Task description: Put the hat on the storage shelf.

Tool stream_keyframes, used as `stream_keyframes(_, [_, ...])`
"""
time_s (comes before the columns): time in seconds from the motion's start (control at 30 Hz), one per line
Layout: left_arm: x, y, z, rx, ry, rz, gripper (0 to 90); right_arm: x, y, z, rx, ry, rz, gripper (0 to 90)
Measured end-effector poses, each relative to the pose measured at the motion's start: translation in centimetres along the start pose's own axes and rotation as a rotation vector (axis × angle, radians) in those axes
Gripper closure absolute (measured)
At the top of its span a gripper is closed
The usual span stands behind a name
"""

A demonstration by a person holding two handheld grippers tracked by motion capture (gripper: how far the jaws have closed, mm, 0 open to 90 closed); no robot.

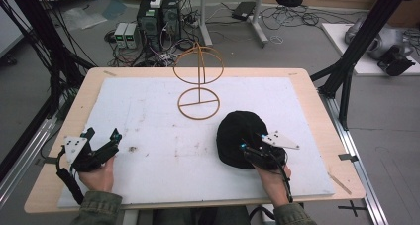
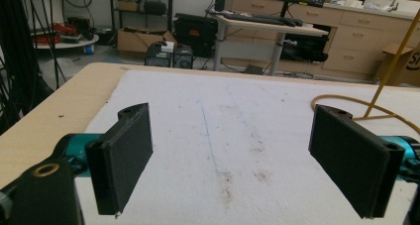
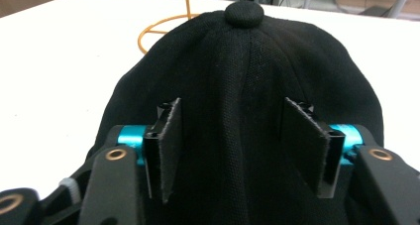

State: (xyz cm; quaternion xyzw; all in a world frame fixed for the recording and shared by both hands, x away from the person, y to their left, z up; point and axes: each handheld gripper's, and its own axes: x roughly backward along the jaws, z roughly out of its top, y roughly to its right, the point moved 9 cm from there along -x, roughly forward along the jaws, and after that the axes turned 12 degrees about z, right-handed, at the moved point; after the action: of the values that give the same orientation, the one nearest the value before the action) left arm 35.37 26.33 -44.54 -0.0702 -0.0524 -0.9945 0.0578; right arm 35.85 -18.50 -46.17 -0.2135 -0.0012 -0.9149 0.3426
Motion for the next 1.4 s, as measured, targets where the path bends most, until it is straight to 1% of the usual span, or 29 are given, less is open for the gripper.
stream_keyframes(0.03, [0.0,0.0,0.0,0.003,-0.001,-0.002,17.7,0.0,0.0,0.0,-0.013,-0.001,0.005,50.3])
stream_keyframes(0.07, [0.0,0.1,0.0,0.003,-0.003,-0.006,18.7,0.2,0.1,0.1,-0.011,0.003,0.019,63.4])
stream_keyframes(0.1, [0.0,0.1,0.0,0.003,-0.002,-0.008,19.2,0.2,0.0,0.1,-0.019,-0.003,0.038,71.4])
stream_keyframes(0.13, [0.0,0.1,0.0,0.003,-0.002,-0.008,19.5,0.3,0.0,0.1,-0.022,-0.008,0.058,77.4])
stream_keyframes(0.17, [0.0,0.2,0.0,0.005,-0.002,-0.008,19.7,0.3,-0.1,0.1,-0.025,-0.008,0.075,82.9])
stream_keyframes(0.23, [0.0,0.2,0.0,0.002,-0.003,-0.009,19.7,0.3,-0.1,0.1,0.004,-0.009,0.07,86.8])
stream_keyframes(0.3, [0.0,0.2,0.0,0.002,-0.003,-0.01,19.8,0.4,-0.1,0.2,0.019,-0.005,0.058,87.6])
stream_keyframes(0.33, [0.0,0.1,0.0,0.002,-0.003,-0.01,19.8,0.4,-0.1,0.2,0.019,-0.005,0.058,87.6])
stream_keyframes(0.47, [0.0,0.2,0.0,0.002,0.001,-0.01,20.4,0.8,0.0,0.7,0.024,0.031,0.042,87.9])
stream_keyframes(0.53, [0.0,0.2,0.0,0.002,0.002,-0.011,20.5,0.9,0.1,0.7,0.01,0.039,0.044,87.9])
stream_keyframes(0.7, [0.0,0.1,0.0,0.0,0.002,-0.009,20.6,1.0,0.1,0.7,0.001,0.052,0.049,87.8])
stream_keyframes(0.9, [0.0,0.1,0.0,-0.001,0.001,-0.007,20.6,1.1,-0.2,1.1,0.031,0.078,0.057,87.9])
stream_keyframes(1.03, [0.0,0.0,0.0,0.0,0.005,-0.003,20.6,1.4,-0.5,1.7,0.056,0.113,0.061,87.8])
stream_keyframes(1.07, [0.0,0.0,0.0,0.0,0.005,-0.003,20.5,1.4,-0.5,1.7,0.056,0.113,0.061,87.8])
stream_keyframes(1.13, [0.0,0.0,0.0,-0.001,0.003,-0.001,20.6,1.6,-0.7,2.2,0.059,0.142,0.066,87.8])
stream_keyframes(1.17, [0.0,0.0,0.0,-0.003,0.005,-0.001,20.6,1.6,-0.7,2.2,0.059,0.142,0.066,87.8])
stream_keyframes(1.23, [-0.1,0.1,0.0,-0.004,0.006,-0.002,20.5,1.9,-0.8,2.7,0.074,0.179,0.067,87.8])
stream_keyframes(1.27, [0.0,0.1,0.0,-0.008,0.002,-0.002,20.5,1.9,-0.8,2.7,0.074,0.179,0.067,87.8])
stream_keyframes(1.3, [0.0,0.1,0.0,-0.015,0.002,-0.002,20.6,2.0,-0.8,2.8,0.08,0.191,0.064,87.8])
stream_keyframes(1.33, [0.0,0.2,-0.1,-0.025,0.002,-0.007,20.5,2.2,-1.0,3.2,0.096,0.221,0.054,87.8])
stream_keyframes(1.37, [0.0,0.2,-0.1,-0.025,0.002,-0.007,20.5,2.2,-1.0,3.2,0.096,0.221,0.054,87.8])
stream_keyframes(1.4, [0.0,0.2,-0.1,-0.029,0.002,-0.007,20.5,2.4,-1.1,3.6,0.104,0.246,0.051,87.8])
